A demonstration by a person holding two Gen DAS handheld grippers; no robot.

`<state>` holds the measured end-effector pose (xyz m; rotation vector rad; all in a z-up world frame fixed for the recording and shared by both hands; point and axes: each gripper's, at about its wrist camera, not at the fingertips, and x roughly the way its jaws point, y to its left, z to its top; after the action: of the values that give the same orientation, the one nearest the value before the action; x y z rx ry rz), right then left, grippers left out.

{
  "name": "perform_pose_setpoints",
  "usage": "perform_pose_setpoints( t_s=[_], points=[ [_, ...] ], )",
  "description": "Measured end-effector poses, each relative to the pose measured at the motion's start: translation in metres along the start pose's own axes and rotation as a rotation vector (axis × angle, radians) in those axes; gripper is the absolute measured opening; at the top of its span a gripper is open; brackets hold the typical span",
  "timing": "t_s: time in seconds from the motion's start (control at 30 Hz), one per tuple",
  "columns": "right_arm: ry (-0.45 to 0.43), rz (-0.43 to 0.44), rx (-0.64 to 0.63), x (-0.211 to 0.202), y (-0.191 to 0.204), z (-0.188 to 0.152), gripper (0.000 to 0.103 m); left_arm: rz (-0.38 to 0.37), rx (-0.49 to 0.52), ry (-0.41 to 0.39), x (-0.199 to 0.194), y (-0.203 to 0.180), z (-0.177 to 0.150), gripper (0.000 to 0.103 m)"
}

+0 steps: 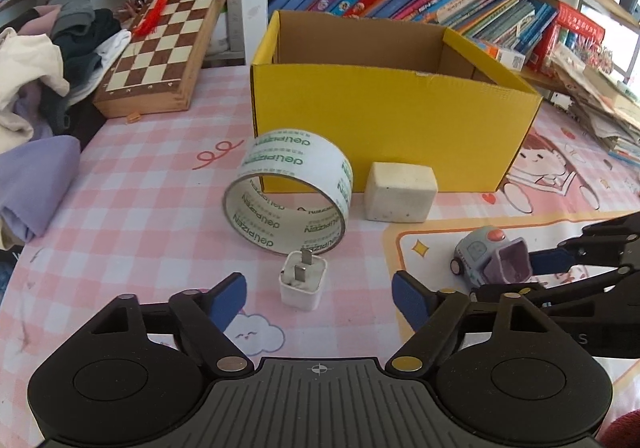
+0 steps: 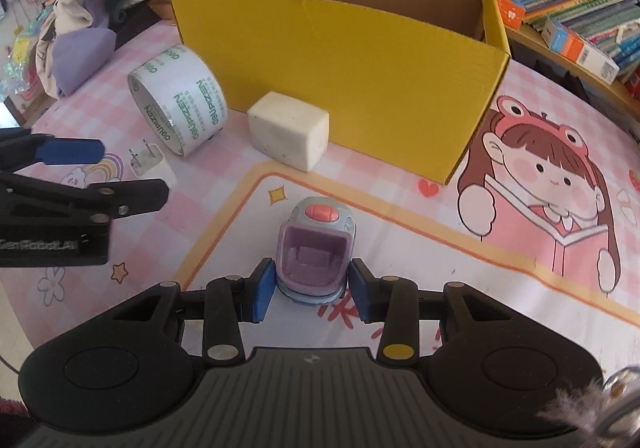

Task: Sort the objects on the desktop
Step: 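Grasp the purple toy car with the right tool while the left tool grasps the small white plug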

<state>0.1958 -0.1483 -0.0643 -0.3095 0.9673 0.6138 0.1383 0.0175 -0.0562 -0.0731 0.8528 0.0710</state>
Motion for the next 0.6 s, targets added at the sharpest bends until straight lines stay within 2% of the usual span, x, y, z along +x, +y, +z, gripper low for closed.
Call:
perform_pose_setpoints(
  t_s=[0.23,0.43,0.47,0.5,0.6],
  points=[
    [-0.007,0.023,-0.023,0.002,-0.003,0.002,0.038,0.047,0.028,0.027,0.02,-0.004,0.003,0.058],
    [-0.008,0.018,-0.036,0.007,-0.002,0.007,0.041,0.064,0.035,0.047,0.03,-0.004,0.002,0.035],
    [-0.008,0.018,-0.039,0.008,-0.002,0.007,0.044,0.067,0.038,0.052,0.031,-0.005,0.002,0.029],
    [-0.009,0.017,-0.041,0.008,-0.001,0.008,0.047,0.071,0.042,0.053,0.032,-0.005,0.002,0.028],
    [-0.009,0.015,-0.047,0.011,-0.001,0.01,0.049,0.075,0.046,0.051,0.033,-0.007,0.002,0.028]
  ],
)
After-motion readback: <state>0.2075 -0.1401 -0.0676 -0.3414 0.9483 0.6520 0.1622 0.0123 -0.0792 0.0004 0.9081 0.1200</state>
